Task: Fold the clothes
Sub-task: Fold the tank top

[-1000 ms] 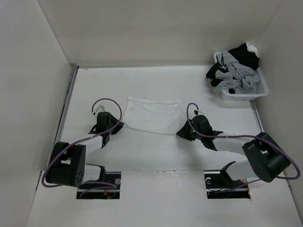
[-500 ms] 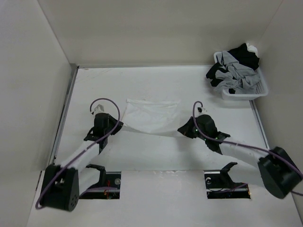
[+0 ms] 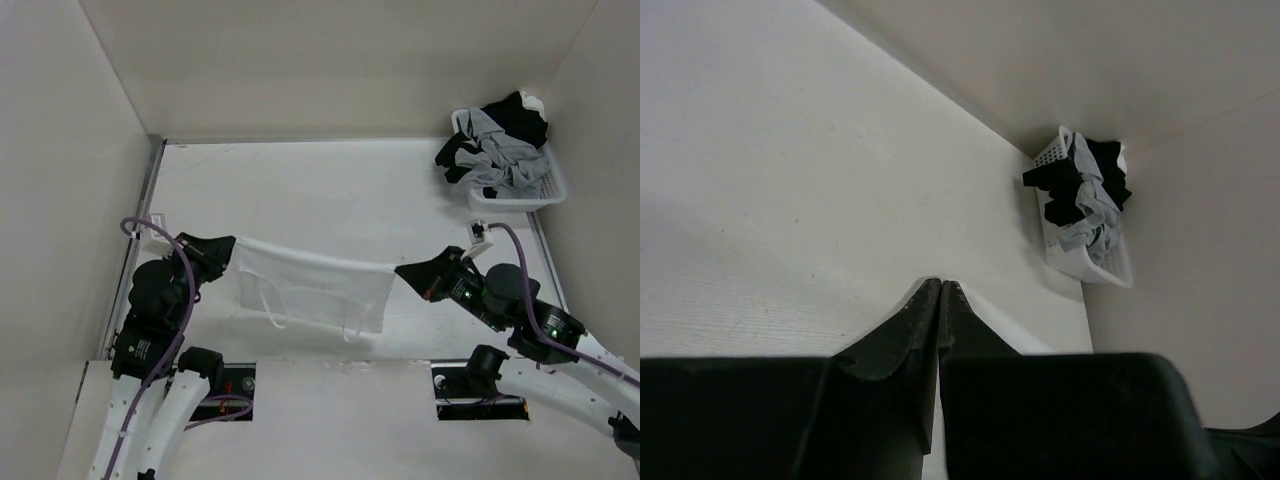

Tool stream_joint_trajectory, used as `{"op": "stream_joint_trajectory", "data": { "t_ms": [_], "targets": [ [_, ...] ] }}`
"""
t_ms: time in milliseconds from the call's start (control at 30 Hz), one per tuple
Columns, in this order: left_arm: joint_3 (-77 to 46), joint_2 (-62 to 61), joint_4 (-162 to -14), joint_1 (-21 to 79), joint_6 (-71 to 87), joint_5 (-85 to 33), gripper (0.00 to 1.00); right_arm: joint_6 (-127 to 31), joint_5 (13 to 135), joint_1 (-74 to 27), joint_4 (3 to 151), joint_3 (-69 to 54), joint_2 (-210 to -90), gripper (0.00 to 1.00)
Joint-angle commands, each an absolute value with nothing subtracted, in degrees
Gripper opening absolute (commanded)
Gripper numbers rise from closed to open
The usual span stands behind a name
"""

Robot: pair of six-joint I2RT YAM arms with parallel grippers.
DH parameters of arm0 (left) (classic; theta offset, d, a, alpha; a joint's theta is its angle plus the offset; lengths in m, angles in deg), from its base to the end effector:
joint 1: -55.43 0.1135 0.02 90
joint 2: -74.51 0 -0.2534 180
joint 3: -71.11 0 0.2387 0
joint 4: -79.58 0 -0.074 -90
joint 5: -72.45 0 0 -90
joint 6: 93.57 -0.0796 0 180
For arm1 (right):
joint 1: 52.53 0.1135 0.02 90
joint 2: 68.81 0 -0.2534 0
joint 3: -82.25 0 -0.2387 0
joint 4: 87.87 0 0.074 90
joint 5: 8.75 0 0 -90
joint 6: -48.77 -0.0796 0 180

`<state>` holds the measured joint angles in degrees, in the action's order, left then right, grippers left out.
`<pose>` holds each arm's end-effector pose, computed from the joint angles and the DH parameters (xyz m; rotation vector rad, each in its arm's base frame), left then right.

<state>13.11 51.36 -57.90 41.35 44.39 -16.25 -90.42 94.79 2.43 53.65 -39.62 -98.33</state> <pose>0.1315 -0.0311 0.3290 -0.5319 1.6862 -0.7795 0.1061 0.1188 0.3267 0.0922 1.8743 1.1026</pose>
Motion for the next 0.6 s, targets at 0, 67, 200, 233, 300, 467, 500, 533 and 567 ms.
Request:
{"op": "stream_joint_trajectory", "data": {
  "t_ms": [0, 67, 200, 233, 300, 467, 500, 533, 567],
  "targets": [
    [14.18, 47.11, -54.29, 40.89, 43.8, -16.23, 0.0, -88.09, 99.63, 2.02, 47.68, -37.93, -102.64, 0.0],
    [16.55, 42.02, -59.64, 41.33, 43.63, -17.36, 0.0, -85.62, 96.65, -2.45, 51.45, -38.72, -106.59, 0.0],
    [19.55, 29.2, -72.38, 42.99, 44.59, -19.13, 0.0, -82.19, 84.62, -15.54, 62.87, -40.65, -117.12, 0.0],
    [19.46, 25.33, -75.55, 43.43, 45.11, -19.22, 0.0, -81.92, 82.59, -18.18, 65.16, -40.83, -119.76, 0.0],
    [17.89, 17.34, -81.09, 43.96, 45.82, -19.13, 0.0, -80.96, 77.85, -23.81, 70.61, -40.05, -127.22, 0.0],
    [8.76, 0.19, -89.54, 44.14, 48.01, -17.99, 0.01, -79.72, 72.56, -32.79, 77.04, -31.71, -145.77, 0.0],
    [7.0, -2.36, -90.25, 44.23, 47.93, -17.55, 0.01, -79.72, 72.2, -33.41, 77.48, -30.12, -148.24, 0.0],
    [5.5, -4.57, -90.69, 43.97, 47.84, -17.2, 0.01, -79.72, 71.94, -33.94, 77.75, -28.98, -150.01, 0.0],
    [4.36, -6.24, -90.87, 44.23, 47.84, -17.46, 0.01, -79.9, 71.94, -34.38, 78.19, -28.44, -151.07, 0.0]
  ]
}}
